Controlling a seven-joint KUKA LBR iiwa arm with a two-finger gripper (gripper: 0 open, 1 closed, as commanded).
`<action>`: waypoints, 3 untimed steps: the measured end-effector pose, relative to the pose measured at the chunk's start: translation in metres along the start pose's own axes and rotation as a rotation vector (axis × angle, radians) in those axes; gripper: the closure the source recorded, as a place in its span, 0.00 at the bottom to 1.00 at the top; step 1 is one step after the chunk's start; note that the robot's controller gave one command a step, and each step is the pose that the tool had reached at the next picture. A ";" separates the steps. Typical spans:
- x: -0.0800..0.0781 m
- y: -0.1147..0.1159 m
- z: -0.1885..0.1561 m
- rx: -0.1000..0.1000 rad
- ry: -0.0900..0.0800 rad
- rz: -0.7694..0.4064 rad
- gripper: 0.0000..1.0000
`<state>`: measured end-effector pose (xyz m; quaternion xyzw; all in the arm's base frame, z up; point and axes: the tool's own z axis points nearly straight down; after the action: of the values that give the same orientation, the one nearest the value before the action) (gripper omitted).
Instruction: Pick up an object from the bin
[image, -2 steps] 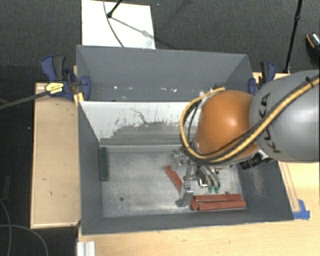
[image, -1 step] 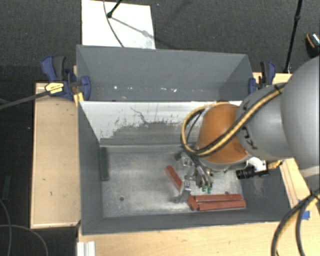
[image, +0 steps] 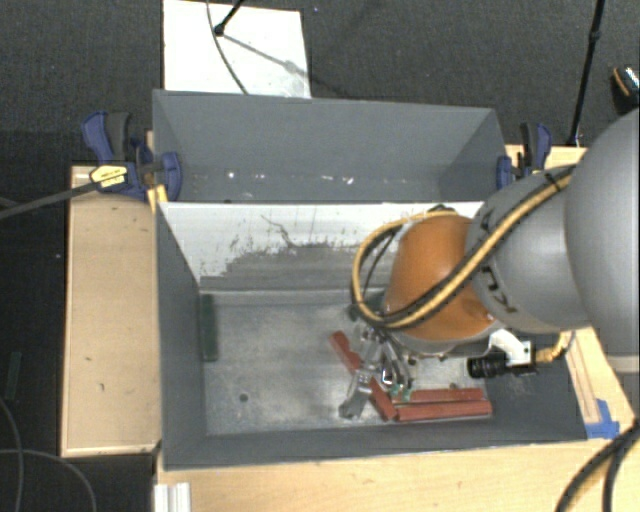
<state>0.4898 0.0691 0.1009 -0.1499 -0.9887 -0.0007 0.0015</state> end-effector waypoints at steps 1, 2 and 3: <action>-0.003 -0.057 -0.009 0.003 0.001 0.250 0.00; 0.012 0.013 0.031 0.001 0.003 0.433 0.00; -0.014 -0.040 0.031 0.001 -0.005 0.503 0.00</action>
Offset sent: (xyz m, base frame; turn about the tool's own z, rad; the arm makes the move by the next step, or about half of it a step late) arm -0.0137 -0.0530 0.0089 0.2478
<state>0.4916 0.0266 0.0701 -0.3914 -0.9202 0.0005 -0.0008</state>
